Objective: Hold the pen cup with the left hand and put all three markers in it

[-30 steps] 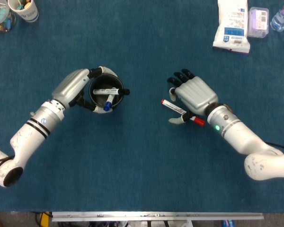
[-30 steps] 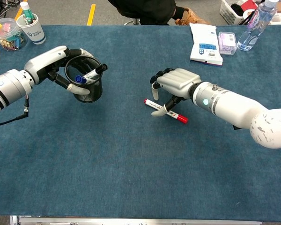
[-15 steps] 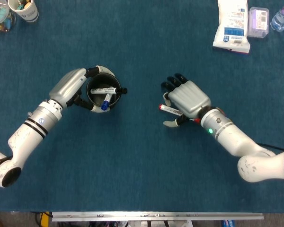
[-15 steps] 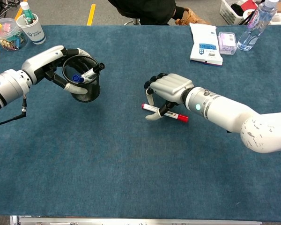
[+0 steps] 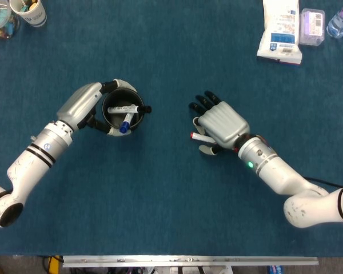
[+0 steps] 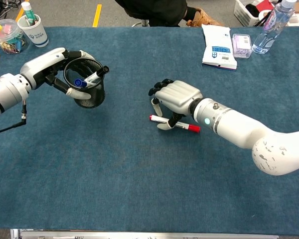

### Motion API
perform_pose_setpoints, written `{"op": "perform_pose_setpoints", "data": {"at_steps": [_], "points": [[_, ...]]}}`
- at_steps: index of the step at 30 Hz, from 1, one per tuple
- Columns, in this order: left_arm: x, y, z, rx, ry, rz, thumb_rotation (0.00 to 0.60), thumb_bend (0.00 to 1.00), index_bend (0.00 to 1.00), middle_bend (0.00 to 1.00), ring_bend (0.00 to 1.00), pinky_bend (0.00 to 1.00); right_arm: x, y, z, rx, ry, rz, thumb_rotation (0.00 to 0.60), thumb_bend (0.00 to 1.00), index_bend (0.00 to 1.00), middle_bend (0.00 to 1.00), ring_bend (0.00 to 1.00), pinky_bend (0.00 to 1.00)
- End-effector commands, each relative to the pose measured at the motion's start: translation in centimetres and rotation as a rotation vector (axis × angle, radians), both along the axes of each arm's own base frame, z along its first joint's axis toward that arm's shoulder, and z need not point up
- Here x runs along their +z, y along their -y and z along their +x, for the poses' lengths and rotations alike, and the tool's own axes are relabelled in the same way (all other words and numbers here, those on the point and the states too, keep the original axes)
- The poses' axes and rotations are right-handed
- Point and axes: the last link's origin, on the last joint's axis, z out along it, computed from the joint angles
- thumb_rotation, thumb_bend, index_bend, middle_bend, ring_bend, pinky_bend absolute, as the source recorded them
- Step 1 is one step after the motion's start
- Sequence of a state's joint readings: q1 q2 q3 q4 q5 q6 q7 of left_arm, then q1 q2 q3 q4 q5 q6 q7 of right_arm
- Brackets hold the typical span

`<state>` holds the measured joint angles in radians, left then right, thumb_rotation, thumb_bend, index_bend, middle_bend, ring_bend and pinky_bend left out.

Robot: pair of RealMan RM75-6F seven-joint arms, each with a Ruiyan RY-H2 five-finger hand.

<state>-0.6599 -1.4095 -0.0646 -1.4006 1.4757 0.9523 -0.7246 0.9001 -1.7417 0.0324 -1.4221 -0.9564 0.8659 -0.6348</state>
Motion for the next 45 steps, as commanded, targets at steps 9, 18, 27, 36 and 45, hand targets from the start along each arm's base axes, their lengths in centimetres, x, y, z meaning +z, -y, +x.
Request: {"op": "perform_pose_setpoints", "data": {"at_steps": [9,18,27,36,45], "points": [[0.1,0.0,-0.2,0.003,0.003,0.003,0.6,0.02,0.31,0.4,0.33,0.29,-0.4,0.1,-0.1,0.003,-0.003,-0.022,0.564,0.28,0.56,0.18,0.0,0.0],[0.1,0.0,-0.2,0.005,0.004,0.003,0.6,0.02,0.31,0.4,0.33,0.29,-0.6,0.0,-0.2,0.01,-0.014,-0.021,0.573,0.32,0.58,0.19,0.0,0.0],[0.1,0.1,-0.2,0.003,0.003,0.002,0.6,0.02,0.31,0.4,0.33,0.29,-0.4,-0.1,-0.1,0.017,-0.007,-0.026,0.6,0.37,0.6,0.21,0.0,0.0],[0.1,0.1,-0.1,0.002,0.002,0.005,0.6,0.02,0.31,0.4,0.33,0.29,2.1,-0.1,0.2,-0.022,0.106,-0.04,0.6,0.37,0.63,0.23,0.0,0.0],[-0.1,-0.1,0.4,-0.002,-0.001,0.0,0.6,0.02,0.31,0.4,0.33,0.29,8.1,-0.2,2.2,-0.097,0.397,-0.049,0.6,0.37,0.64,0.24,0.0,0.0]]}}
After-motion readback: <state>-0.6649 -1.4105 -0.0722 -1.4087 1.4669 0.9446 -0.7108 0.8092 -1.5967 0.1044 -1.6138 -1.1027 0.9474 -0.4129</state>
